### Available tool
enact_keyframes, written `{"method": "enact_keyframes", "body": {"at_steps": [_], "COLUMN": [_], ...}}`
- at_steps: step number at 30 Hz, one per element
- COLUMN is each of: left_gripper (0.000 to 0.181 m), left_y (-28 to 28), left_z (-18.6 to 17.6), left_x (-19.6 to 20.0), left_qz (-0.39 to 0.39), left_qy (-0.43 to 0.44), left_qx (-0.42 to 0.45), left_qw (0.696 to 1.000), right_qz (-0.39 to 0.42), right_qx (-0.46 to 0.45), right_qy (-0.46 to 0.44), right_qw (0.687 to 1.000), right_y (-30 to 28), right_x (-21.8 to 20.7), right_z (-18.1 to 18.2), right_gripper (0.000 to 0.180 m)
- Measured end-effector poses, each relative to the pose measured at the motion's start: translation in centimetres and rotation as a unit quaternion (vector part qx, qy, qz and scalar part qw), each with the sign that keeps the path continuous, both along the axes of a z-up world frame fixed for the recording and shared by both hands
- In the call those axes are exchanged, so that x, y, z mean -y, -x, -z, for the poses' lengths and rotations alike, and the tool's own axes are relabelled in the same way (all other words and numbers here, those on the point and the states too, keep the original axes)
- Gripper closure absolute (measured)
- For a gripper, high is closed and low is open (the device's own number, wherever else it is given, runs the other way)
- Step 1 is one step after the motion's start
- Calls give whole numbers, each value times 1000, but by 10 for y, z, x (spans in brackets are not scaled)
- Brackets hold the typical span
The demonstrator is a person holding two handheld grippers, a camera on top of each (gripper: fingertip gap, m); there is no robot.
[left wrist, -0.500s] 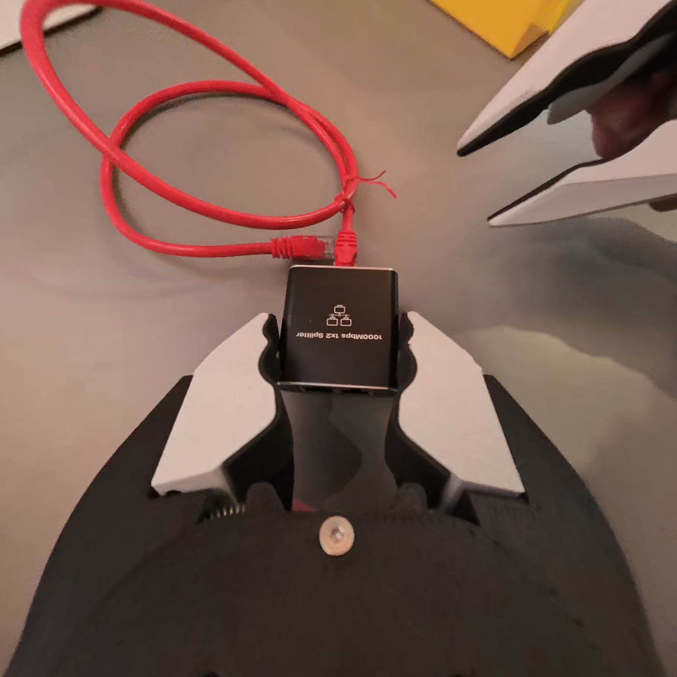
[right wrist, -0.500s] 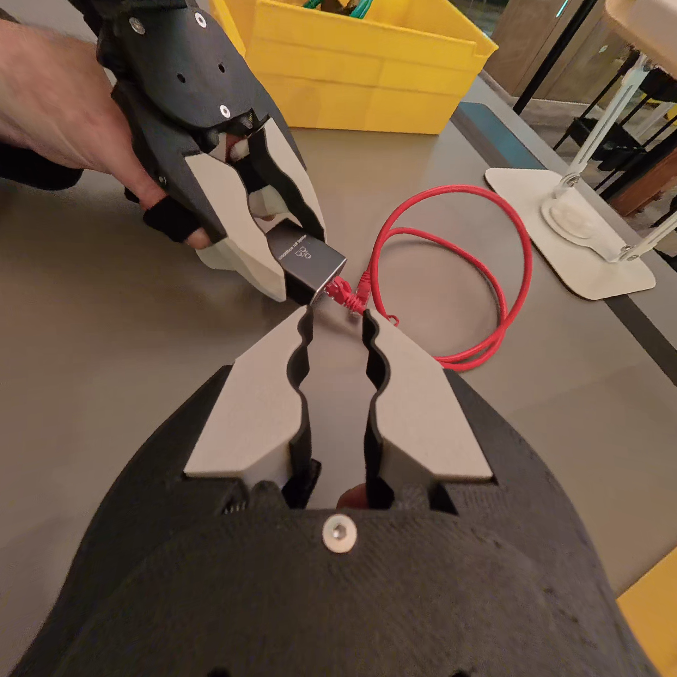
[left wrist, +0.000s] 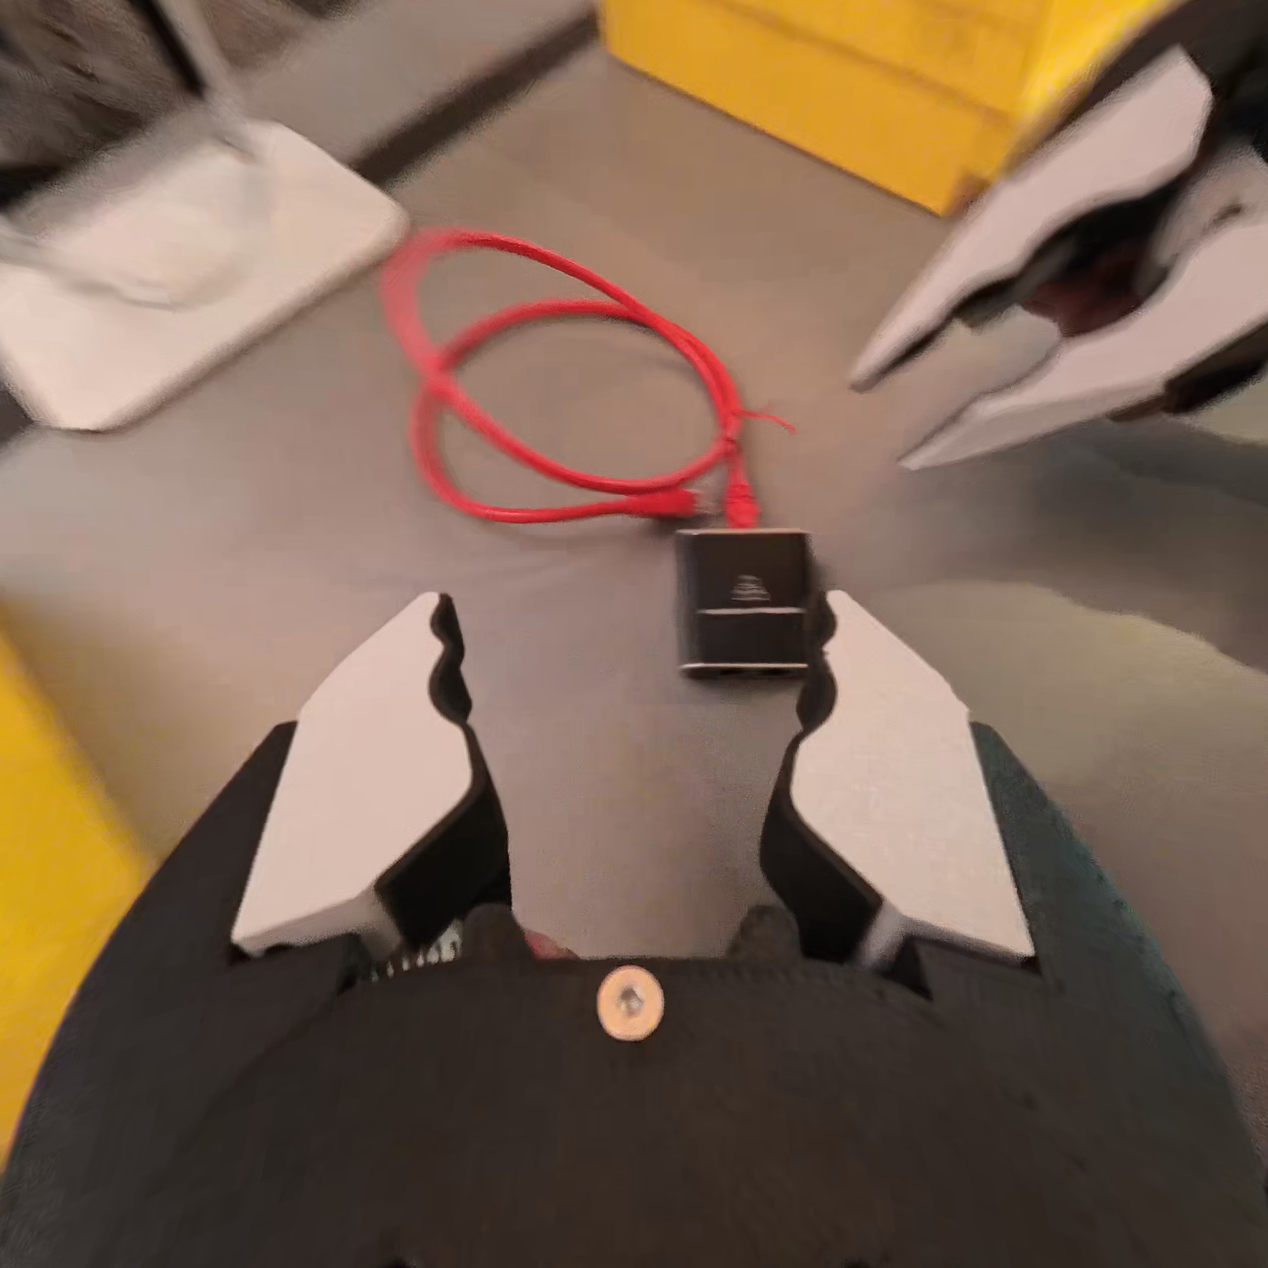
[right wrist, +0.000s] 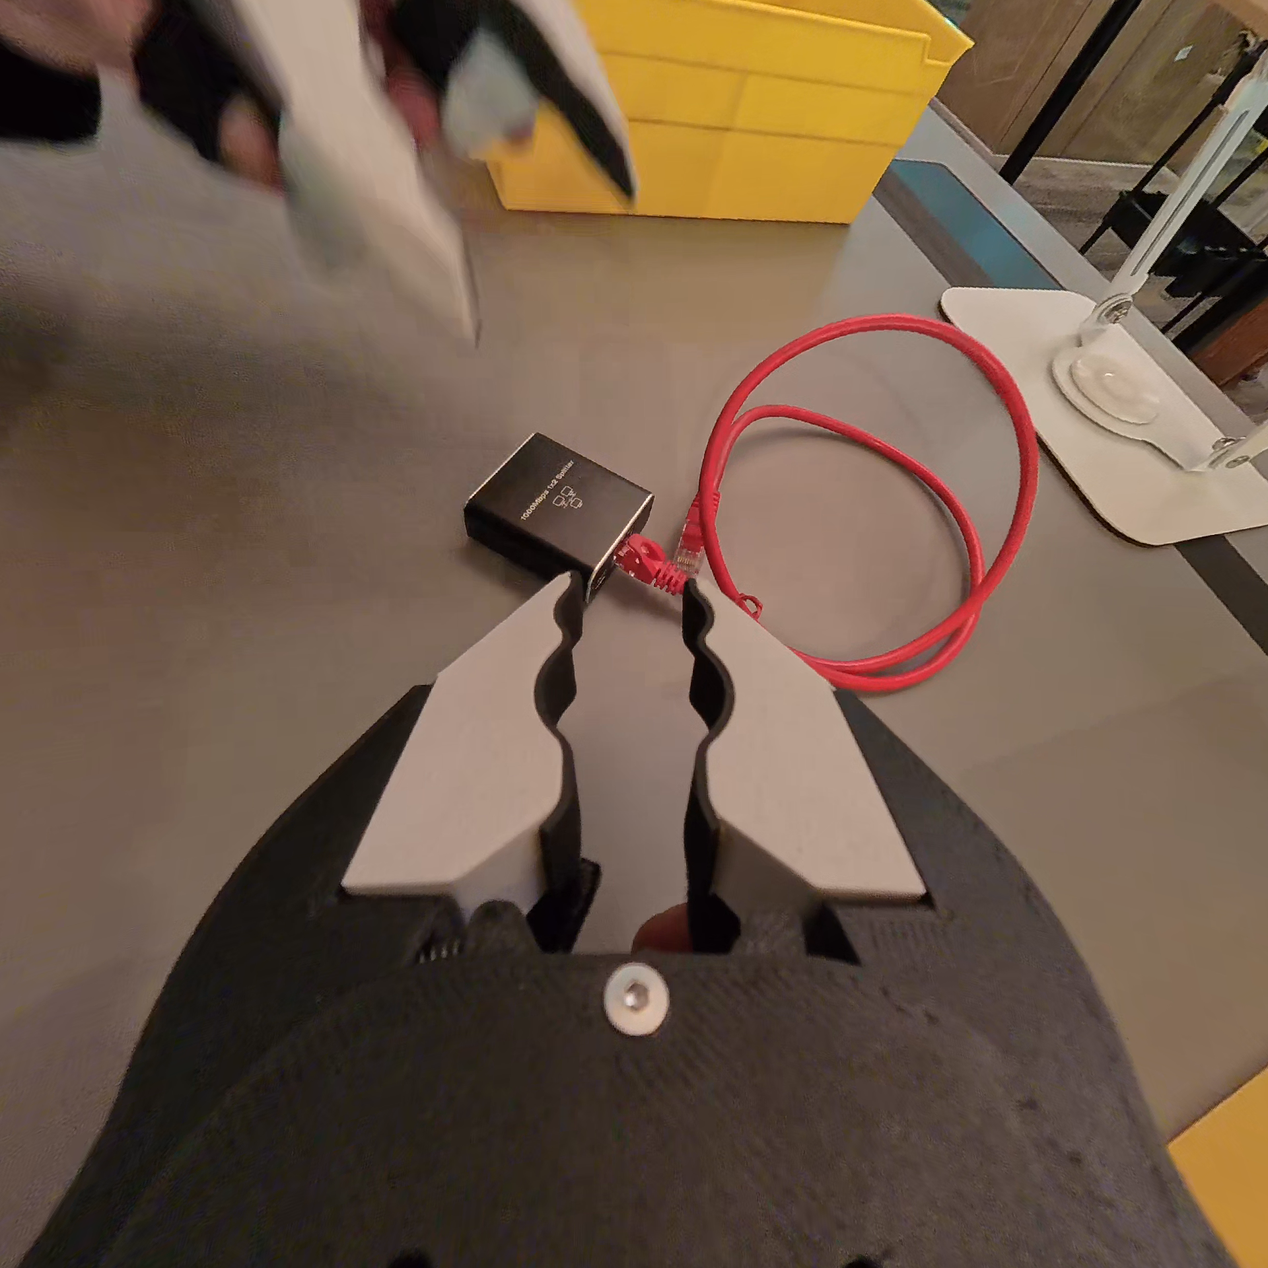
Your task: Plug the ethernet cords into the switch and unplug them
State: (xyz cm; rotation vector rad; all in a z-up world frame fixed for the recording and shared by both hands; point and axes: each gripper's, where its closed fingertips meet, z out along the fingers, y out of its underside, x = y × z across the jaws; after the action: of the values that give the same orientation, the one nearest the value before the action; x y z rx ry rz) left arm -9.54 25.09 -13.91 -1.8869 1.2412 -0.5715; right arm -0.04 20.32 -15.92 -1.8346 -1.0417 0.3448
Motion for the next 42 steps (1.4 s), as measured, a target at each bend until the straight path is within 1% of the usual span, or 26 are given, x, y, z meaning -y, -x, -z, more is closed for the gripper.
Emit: {"method": "enact_keyframes", "body": {"at_steps": [3,5,7,8,9,12,15,17,20,21,24,27,32,34,37,42], "left_gripper": [100,112,116,122,125,127,130,132,147,159,167,171,172,172,172,175], "left_y": [71,125,171,189,205,229,243,243,242,240,244,249,259,263,263,257], "left_z": [-62,-86,-101,-103,-99,-64,-38,-22,-5,-3,-8,-30,-74,-101,-134,-187], "left_x": [-60,-103,-144,-162,-180,-219,-246,-254,-263,-265,-269,-267,-251,-246,-234,-218], "left_qz": [-92,-140,-167,-165,-165,-130,-106,-84,-72,-72,-80,-102,-134,-159,-189,-232], "left_qy": [-85,-147,-214,-242,-249,-193,-184,-169,-159,-159,-189,-233,-279,-324,-354,-424], "left_qx": [20,-32,-102,-132,-163,-222,-299,-327,-355,-355,-371,-370,-339,-332,-293,-248], "left_qw": [992,979,957,947,940,947,930,926,918,918,906,894,889,872,868,840], "right_qz": [2,2,0,0,-1,0,3,5,5,5,6,7,5,4,5,7], "right_qx": [1,5,7,9,11,15,18,19,21,21,24,21,18,18,16,11], "right_qy": [3,4,7,9,10,11,14,16,19,19,20,19,18,15,11,5], "right_qw": [1000,1000,1000,1000,1000,1000,1000,1000,1000,1000,1000,1000,1000,1000,1000,1000], "right_y": [0,1,3,4,5,5,4,3,2,2,1,0,0,1,2,3], "right_x": [-1,-1,-2,-2,-2,-2,-2,-3,-3,-3,-3,-3,-3,-2,-2,-2], "right_z": [2,5,7,8,10,12,14,15,17,18,19,18,16,15,12,8], "right_gripper": [153,153,153,153,153,153,153,153,153,153,153,153,153,153,153,153]}}
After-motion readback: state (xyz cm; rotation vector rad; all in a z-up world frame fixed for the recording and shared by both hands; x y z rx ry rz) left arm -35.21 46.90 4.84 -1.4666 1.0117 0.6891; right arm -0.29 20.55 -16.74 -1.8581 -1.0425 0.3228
